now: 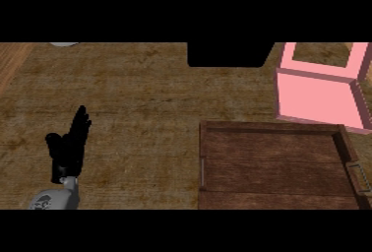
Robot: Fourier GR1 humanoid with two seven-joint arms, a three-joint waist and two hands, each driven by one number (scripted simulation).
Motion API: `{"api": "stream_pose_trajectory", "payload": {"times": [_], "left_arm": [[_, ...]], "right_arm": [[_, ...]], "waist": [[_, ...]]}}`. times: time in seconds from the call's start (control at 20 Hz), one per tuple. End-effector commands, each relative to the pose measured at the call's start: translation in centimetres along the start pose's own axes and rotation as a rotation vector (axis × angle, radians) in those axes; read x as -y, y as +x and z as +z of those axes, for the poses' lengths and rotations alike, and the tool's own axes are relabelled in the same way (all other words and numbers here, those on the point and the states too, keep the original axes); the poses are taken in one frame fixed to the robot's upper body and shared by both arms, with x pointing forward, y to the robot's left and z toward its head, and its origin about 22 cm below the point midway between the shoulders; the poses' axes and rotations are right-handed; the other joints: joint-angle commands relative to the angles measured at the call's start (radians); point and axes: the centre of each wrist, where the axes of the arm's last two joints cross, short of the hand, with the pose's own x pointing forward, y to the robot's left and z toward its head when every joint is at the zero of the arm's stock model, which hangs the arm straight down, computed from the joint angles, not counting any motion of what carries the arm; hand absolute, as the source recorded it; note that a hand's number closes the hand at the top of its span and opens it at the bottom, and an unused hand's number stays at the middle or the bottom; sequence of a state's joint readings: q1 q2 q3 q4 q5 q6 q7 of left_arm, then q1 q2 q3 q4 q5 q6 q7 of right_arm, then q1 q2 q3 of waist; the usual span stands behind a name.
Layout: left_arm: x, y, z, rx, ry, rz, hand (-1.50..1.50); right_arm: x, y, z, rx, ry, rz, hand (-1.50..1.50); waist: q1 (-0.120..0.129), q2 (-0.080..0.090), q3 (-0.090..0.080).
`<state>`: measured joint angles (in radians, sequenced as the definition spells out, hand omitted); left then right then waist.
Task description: Pick the tomato from the tray and place it in the cardboard box
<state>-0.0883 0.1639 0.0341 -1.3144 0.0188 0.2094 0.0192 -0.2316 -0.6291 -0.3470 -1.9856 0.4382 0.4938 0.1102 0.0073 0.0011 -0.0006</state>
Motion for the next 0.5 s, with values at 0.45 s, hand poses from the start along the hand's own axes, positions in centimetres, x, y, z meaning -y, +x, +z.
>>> {"api": "stream_pose_trajectory", "payload": {"times": [0.45], "left_arm": [[0.9,-0.3,0.7,0.010,-0.027,0.007,0.00]], "right_arm": [[-4.6,-8.4,-9.5,-0.034,0.025,0.032,1.50]], "waist": [[0.025,0.008,0.001]]}}
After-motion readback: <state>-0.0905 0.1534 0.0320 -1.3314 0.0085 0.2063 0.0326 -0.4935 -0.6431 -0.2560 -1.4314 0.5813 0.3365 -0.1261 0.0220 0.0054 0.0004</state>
